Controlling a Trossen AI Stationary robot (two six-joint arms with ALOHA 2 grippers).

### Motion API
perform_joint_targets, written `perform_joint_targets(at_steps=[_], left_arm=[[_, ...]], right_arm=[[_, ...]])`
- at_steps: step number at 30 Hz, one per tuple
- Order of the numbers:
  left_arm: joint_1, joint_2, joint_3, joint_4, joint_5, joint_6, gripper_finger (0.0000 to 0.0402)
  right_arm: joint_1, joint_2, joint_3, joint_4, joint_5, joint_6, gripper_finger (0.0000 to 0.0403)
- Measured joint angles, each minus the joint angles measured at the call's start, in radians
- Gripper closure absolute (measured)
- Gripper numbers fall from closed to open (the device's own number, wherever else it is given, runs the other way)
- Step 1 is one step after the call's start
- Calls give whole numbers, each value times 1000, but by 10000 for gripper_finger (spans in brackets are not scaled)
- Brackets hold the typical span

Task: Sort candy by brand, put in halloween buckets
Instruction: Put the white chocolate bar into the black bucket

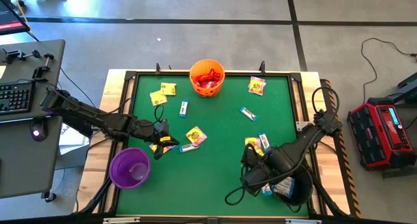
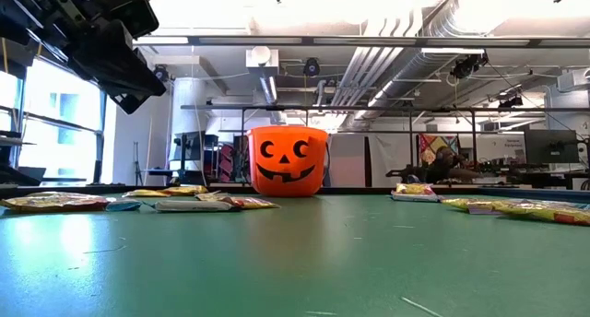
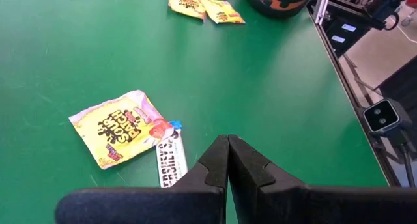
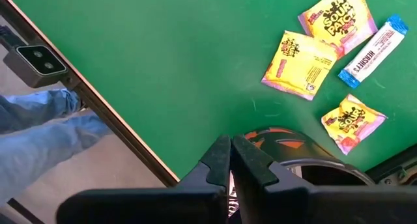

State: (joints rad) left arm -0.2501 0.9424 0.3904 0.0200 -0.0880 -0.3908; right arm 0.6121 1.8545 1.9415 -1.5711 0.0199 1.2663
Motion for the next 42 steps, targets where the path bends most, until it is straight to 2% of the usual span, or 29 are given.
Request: perform_joint_targets(at_steps=[11,18,21,26,31,35,42], left_arm=[[0,0,0,0,-5,0,401],[1,0,0,-1,-6,-9,401],[1,0,0,-1,-6,-9,401],[1,0,0,-1,-6,-17,401],[1,0,0,-1,-27,-11,402],[1,0,0,-1,-31,-1,401],[1,0,0,-1,-53,-1,401]], right_arm=[[0,0,0,0,34,-69,403],[29,-43,-13,3,49,-47,403],[51,-95,-94,2,51,-7,403],[99,-217,-295,3,-7,94,403],[149,-346,-458,87,-20,199,403],[176,-409,-547,113,-28,248,403],[194,-430,-631,153,-28,260,403]])
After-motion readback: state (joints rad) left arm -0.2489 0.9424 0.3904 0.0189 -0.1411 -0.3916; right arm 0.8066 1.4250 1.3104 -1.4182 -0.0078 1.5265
